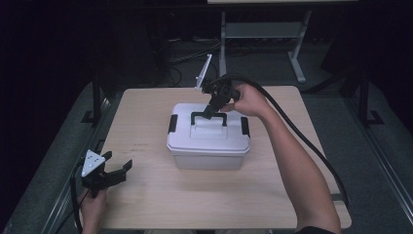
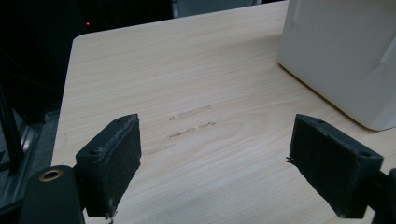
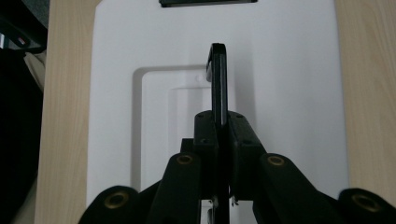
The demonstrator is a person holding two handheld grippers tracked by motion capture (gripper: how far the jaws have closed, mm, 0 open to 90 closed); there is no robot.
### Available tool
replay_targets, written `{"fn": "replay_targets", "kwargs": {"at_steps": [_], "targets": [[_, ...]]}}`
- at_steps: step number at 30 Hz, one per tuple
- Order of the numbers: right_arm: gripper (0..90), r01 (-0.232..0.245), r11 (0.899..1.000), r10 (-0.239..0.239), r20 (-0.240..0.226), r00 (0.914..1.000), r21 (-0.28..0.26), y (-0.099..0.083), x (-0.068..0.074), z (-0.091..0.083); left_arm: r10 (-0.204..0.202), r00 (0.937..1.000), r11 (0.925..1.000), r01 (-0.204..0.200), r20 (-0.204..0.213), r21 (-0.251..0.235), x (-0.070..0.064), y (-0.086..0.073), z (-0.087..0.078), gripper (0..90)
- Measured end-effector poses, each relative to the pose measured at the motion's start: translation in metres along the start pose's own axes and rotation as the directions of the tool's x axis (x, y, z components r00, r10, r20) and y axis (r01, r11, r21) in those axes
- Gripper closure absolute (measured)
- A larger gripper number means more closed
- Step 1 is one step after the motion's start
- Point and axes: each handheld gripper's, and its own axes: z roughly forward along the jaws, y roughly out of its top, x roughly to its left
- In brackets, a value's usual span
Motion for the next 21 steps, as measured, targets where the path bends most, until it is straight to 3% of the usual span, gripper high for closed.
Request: {"fn": "replay_targets", "kwargs": {"at_steps": [11, 13, 16, 21], "targets": [[73.9, -0.035, 0.999, 0.036, 0.018, 0.9992, -0.027, -0.010, 0.000, -0.004, 0.002, 1.0000, 1.0000, -0.002, 0.002, 0.004, 0.000, 0.000, 0.000, 16.1], [74.0, -0.039, 0.999, 0.040, 0.022, 0.9990, -0.025, -0.013, 0.001, -0.005, 0.002, 1.0000, 1.0000, -0.002, 0.002, 0.003, -0.001, 0.000, 0.000, 16.1], [81.9, -0.027, 0.999, 0.028, 0.018, 0.9995, -0.045, -0.018, 0.002, -0.007, 0.005, 1.0000, 1.0000, -0.005, 0.000, 0.004, -0.001, 0.000, 0.001, 16.1], [83.2, -0.013, 0.999, 0.013, 0.005, 0.9999, -0.044, -0.015, 0.002, -0.008, 0.004, 1.0000, 1.0000, -0.004, -0.004, 0.005, 0.000, 0.000, 0.001, 16.0]]}}
